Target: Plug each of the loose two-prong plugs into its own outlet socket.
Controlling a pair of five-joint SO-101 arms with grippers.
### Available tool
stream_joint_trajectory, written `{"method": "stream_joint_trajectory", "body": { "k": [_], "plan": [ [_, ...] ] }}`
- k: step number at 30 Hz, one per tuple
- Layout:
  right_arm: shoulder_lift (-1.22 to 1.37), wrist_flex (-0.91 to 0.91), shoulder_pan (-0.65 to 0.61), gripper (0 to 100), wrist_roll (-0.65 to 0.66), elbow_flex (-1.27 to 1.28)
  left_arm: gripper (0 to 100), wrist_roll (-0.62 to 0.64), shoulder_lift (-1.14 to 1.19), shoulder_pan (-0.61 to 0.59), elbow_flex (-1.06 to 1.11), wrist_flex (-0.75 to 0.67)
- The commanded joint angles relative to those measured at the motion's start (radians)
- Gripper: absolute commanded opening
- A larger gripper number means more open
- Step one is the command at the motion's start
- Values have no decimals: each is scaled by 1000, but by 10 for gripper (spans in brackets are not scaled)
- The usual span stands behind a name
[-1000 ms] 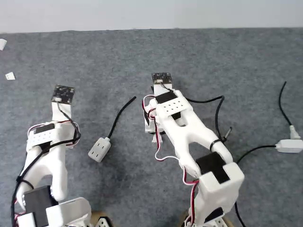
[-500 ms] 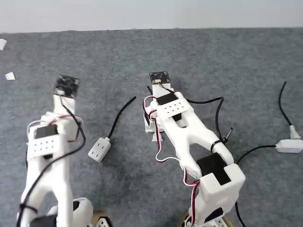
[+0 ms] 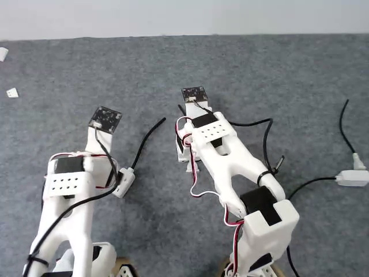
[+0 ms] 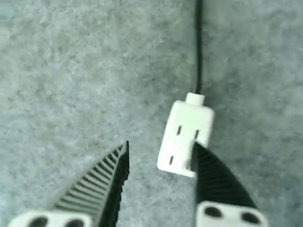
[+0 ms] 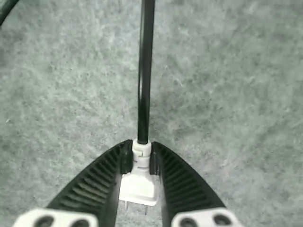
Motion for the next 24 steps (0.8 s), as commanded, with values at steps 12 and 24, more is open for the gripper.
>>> {"method": "stream_joint_trajectory", "body": {
  "k": [12, 24],
  "plan": [
    [-58, -15, 12, 9, 15, -5, 243, 17, -25, 71, 140, -143],
    [-58, -13, 12, 9, 15, -3, 244, 11, 362, -3, -47, -207]
  ]
}}
